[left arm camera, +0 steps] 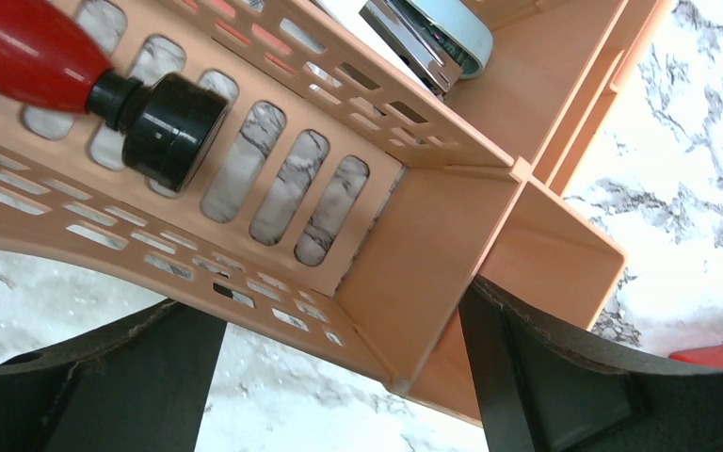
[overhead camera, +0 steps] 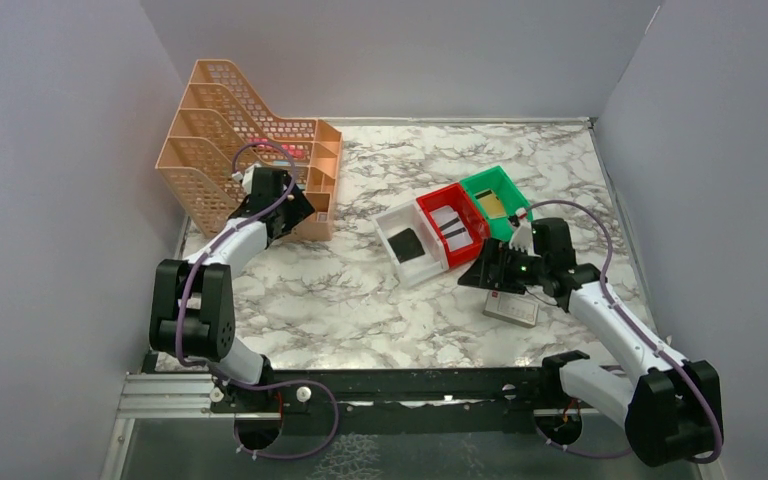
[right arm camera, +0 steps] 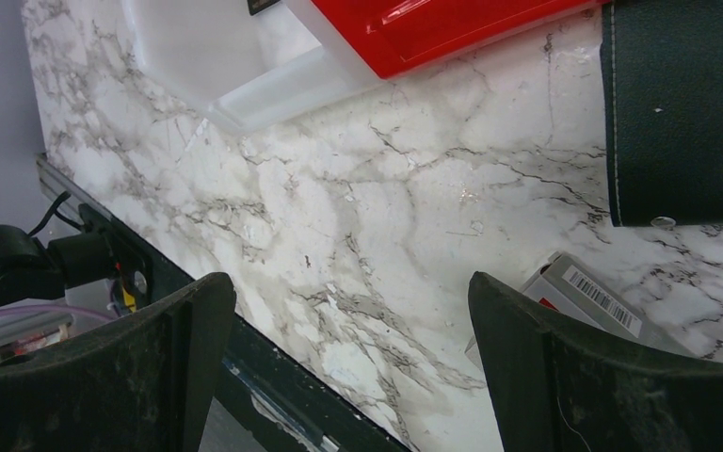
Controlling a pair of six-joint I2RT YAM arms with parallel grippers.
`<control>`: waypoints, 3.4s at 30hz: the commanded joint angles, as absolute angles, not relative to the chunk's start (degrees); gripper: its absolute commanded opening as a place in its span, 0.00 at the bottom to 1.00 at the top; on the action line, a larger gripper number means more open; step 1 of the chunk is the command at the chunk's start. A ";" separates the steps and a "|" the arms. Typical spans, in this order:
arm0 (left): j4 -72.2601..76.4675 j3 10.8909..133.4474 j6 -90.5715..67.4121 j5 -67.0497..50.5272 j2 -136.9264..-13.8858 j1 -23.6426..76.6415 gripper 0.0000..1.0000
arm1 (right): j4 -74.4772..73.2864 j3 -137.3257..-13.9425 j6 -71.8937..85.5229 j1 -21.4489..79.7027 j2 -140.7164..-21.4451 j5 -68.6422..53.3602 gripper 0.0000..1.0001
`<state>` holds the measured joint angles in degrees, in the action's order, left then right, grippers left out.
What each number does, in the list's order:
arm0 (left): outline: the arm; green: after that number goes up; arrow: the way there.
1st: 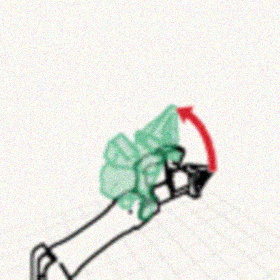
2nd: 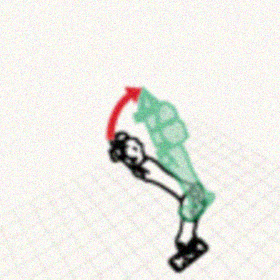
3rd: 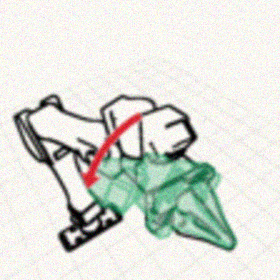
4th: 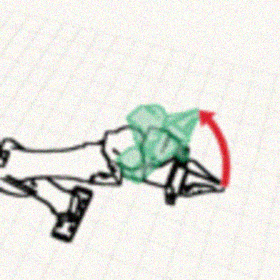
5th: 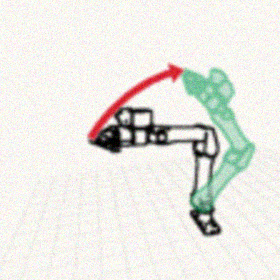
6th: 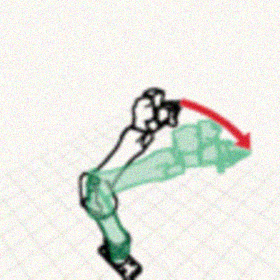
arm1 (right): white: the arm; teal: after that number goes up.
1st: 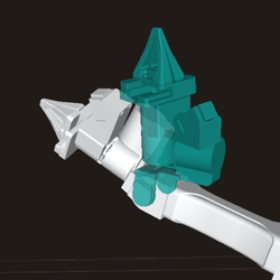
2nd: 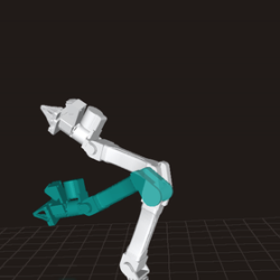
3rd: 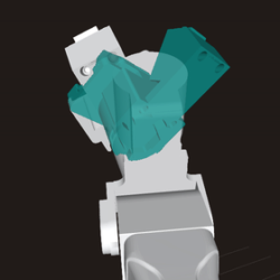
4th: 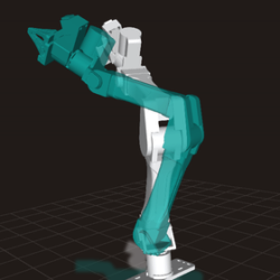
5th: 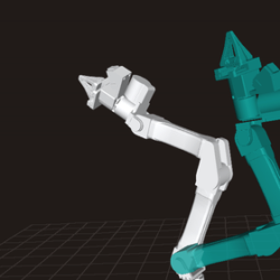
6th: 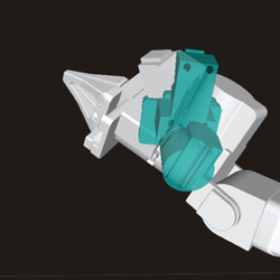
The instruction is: Take the credit cards out of the card holder
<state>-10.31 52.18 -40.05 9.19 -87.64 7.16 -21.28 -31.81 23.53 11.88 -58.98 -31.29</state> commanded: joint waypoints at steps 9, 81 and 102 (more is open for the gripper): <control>-9.49 57.31 -29.62 -1.89 -90.04 4.83 0.95 | -30.40 -40.34 27.50 11.42 -55.73 -1.76 0.99; -20.39 39.33 -24.69 -8.96 -54.42 4.92 0.99 | -21.95 -45.89 49.76 1.06 -85.94 30.04 0.99; -20.27 39.34 -24.78 -9.94 -55.69 4.92 0.99 | -13.64 -57.73 24.06 -8.07 -81.84 9.06 1.00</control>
<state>-20.05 39.20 -25.36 -8.51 -55.59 5.21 -19.03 -59.79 30.00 -7.99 -91.94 14.37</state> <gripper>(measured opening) 0.986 0.997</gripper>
